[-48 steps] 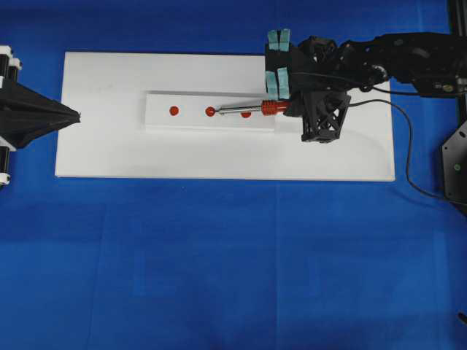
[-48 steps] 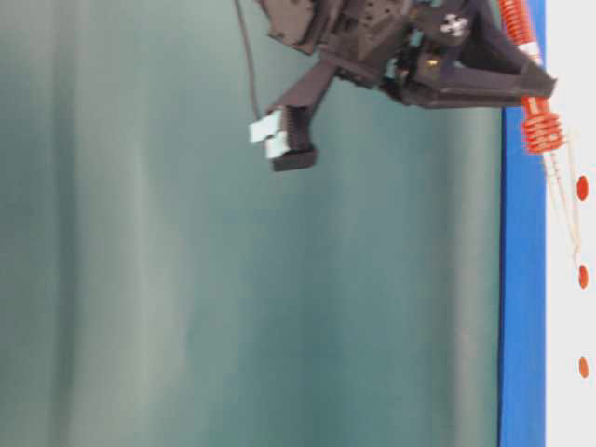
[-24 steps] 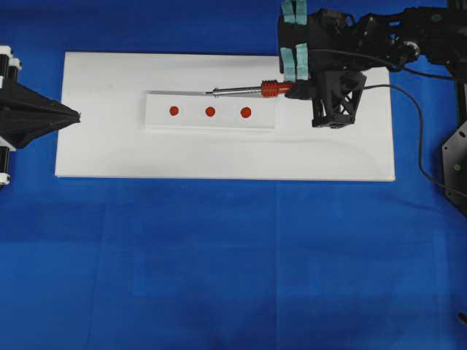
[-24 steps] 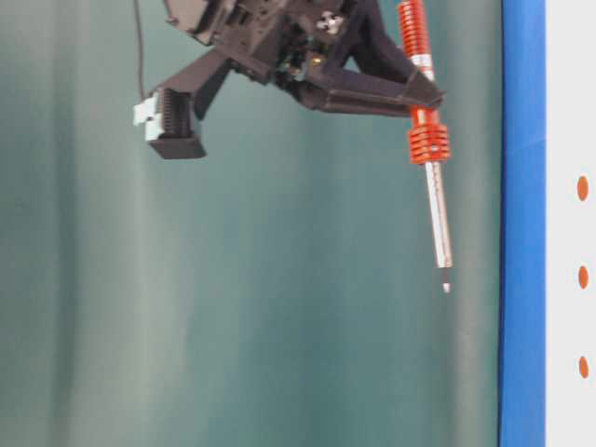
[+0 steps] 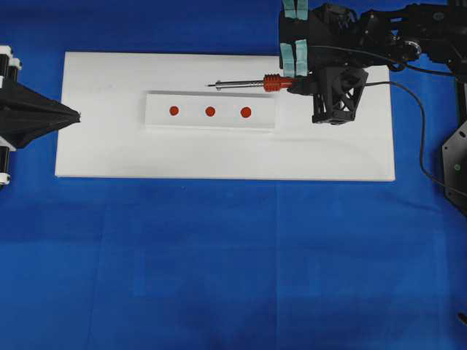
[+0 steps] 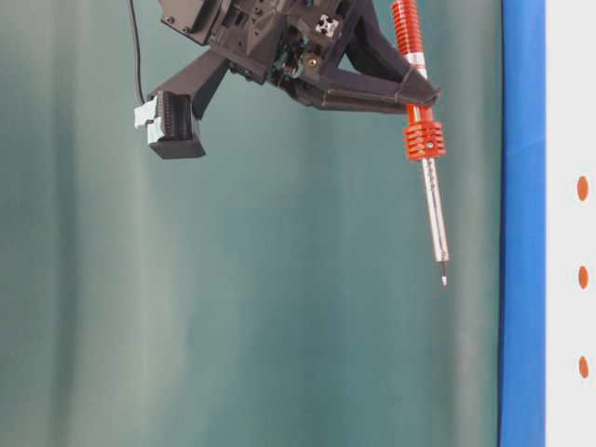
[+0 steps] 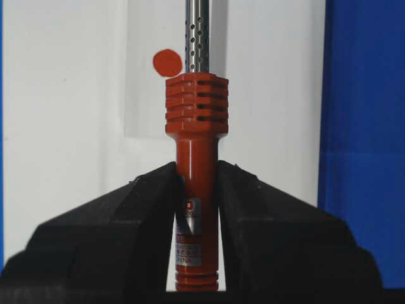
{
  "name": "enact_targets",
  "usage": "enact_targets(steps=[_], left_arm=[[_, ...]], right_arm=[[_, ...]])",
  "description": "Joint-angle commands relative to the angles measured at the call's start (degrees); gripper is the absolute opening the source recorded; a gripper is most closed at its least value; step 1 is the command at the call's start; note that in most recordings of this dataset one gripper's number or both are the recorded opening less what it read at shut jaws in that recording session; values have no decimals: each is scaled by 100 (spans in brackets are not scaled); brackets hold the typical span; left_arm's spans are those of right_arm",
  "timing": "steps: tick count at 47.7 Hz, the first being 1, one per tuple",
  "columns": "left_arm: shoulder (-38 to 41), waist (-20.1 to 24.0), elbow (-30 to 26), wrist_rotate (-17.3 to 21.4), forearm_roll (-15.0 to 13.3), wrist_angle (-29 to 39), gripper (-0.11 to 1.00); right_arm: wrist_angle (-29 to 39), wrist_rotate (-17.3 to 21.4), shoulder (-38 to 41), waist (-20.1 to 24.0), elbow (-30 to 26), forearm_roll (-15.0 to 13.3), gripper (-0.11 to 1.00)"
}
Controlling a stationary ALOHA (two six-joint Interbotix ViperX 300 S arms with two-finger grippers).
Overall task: Touch the tip of the soldering iron to the mark.
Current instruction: 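Lift the iron tip and shift it right toward the right dot, then lower the iron tip onto the right red dot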
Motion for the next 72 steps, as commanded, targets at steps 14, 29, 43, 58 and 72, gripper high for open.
enact_targets(steps=[14, 29, 43, 58, 72], left_arm=[[26, 18, -88, 0, 9, -114, 2], [18, 18, -88, 0, 9, -149, 2], [26, 18, -88, 0, 9, -149, 2], [18, 18, -79, 0, 9, -149, 2], [26, 18, -88, 0, 9, -149, 2]], right_arm=[[44, 18, -527, -9, 281, -9, 6], [105, 237, -1072, -53, 773, -70, 6], [237, 439, -1310, -44, 993, -158, 6], [220, 439, -1283, -44, 993, -185, 6], [211, 448, -1283, -53, 993, -185, 6]])
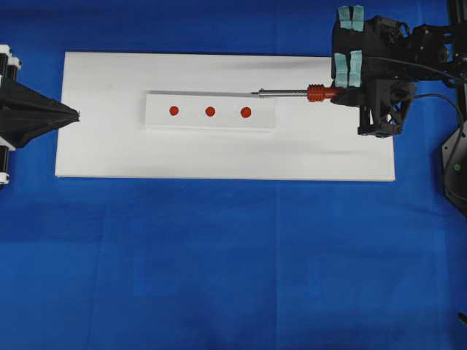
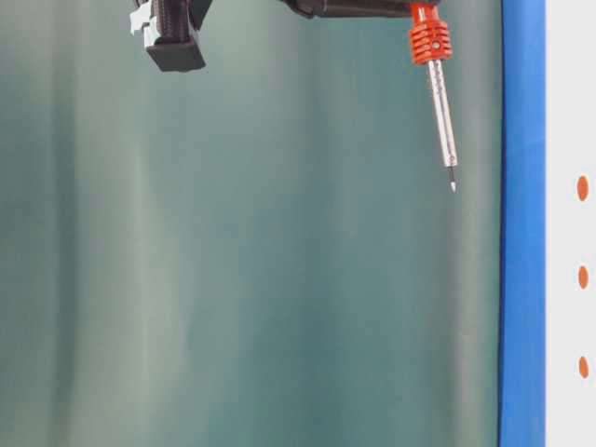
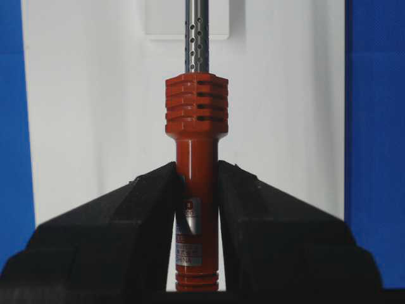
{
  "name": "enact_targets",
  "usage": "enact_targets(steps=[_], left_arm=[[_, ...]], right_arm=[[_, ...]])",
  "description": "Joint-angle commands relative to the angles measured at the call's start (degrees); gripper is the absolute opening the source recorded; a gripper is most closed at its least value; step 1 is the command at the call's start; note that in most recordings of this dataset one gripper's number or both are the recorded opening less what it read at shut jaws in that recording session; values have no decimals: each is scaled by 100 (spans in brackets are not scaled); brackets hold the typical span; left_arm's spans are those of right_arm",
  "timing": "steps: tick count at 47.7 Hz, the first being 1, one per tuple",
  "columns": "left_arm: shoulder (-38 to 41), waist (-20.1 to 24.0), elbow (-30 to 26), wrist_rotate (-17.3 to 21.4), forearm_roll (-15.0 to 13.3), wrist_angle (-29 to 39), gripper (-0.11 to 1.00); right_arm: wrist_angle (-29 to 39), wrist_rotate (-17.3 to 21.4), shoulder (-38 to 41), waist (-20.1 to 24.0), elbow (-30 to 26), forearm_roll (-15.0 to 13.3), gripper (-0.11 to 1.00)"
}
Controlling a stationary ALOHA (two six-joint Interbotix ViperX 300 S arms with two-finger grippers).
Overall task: Touch the tip of the soldering iron to the mark.
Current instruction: 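Lower the iron tip onto the right red dot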
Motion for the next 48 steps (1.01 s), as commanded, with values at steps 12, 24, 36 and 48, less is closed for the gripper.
enact_targets(steps=[12, 24, 36, 48], left_arm=[[9, 9, -79, 0, 18, -53, 2], [9, 9, -88, 0, 18, -53, 2], [18, 9, -79, 0, 18, -53, 2], [18, 9, -79, 0, 18, -53, 2]], right_arm=[[-35, 9, -70, -18, -70, -9, 6], [-26, 9, -53, -18, -79, -9, 6], [-35, 9, -9, -9, -53, -9, 6], [-167, 0, 448, -9, -44, -9, 6]])
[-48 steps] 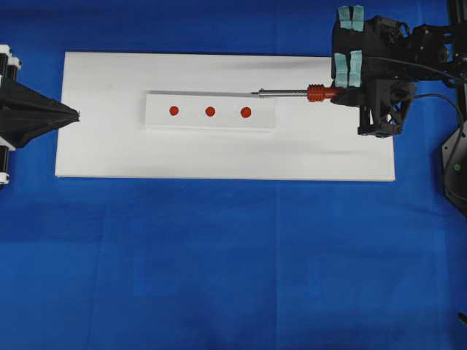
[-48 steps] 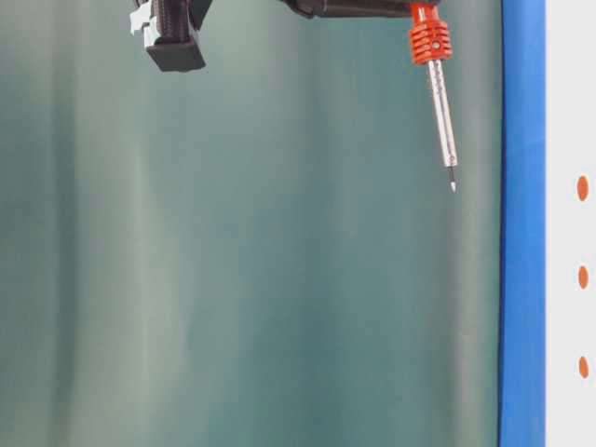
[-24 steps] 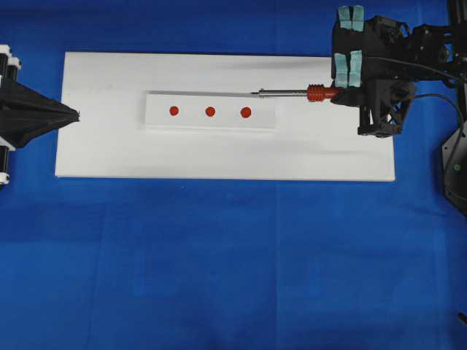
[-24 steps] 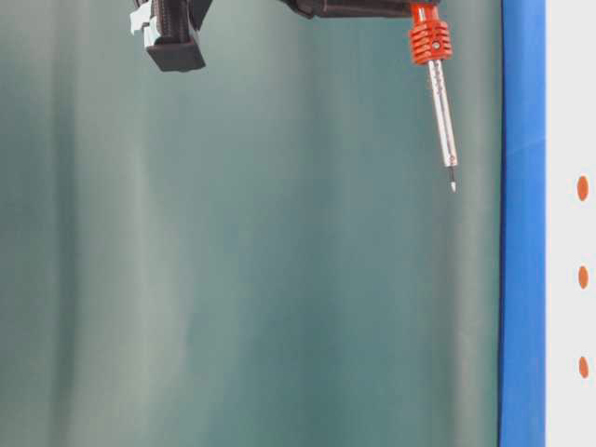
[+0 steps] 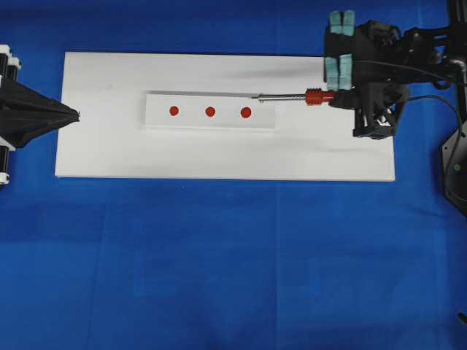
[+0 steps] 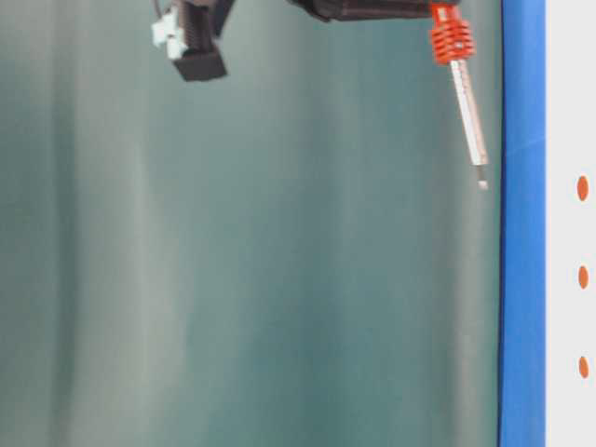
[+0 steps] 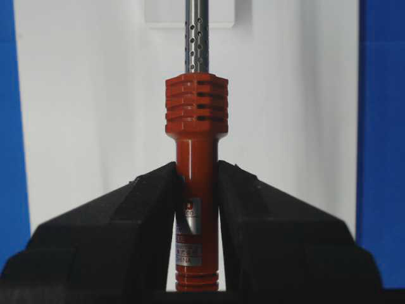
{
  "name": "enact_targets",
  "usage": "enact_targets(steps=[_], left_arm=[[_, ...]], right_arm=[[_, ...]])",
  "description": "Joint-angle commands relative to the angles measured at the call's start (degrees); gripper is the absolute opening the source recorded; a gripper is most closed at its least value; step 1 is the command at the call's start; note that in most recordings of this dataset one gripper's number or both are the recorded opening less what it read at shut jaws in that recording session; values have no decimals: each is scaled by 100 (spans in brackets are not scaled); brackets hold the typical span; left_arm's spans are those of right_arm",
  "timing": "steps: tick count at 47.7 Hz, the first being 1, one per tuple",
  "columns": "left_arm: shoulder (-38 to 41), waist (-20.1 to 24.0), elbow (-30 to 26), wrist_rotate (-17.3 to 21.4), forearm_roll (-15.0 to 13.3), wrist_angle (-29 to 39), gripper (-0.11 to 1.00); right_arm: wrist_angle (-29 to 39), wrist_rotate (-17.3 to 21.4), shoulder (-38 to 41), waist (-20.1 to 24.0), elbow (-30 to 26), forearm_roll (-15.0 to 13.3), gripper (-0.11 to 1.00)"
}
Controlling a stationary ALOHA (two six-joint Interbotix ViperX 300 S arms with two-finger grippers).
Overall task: Touch the tip of the soldering iron to the mark.
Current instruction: 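Lower the iron tip onto the right red dot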
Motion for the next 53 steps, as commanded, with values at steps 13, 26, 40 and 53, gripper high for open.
enact_targets(steps=[13, 26, 40, 53], left_arm=[[18, 18, -70, 0, 9, -44, 2], [18, 18, -70, 0, 9, -53, 2], [18, 18, -70, 0, 9, -44, 2], [18, 18, -70, 0, 9, -44, 2]], right_arm=[[-466, 0, 563, 35, 44, 9, 6], [-844, 0, 782, 79, 237, 26, 6], [-853, 0, 826, 79, 264, 35, 6], [-844, 9, 844, 79, 264, 35, 6]])
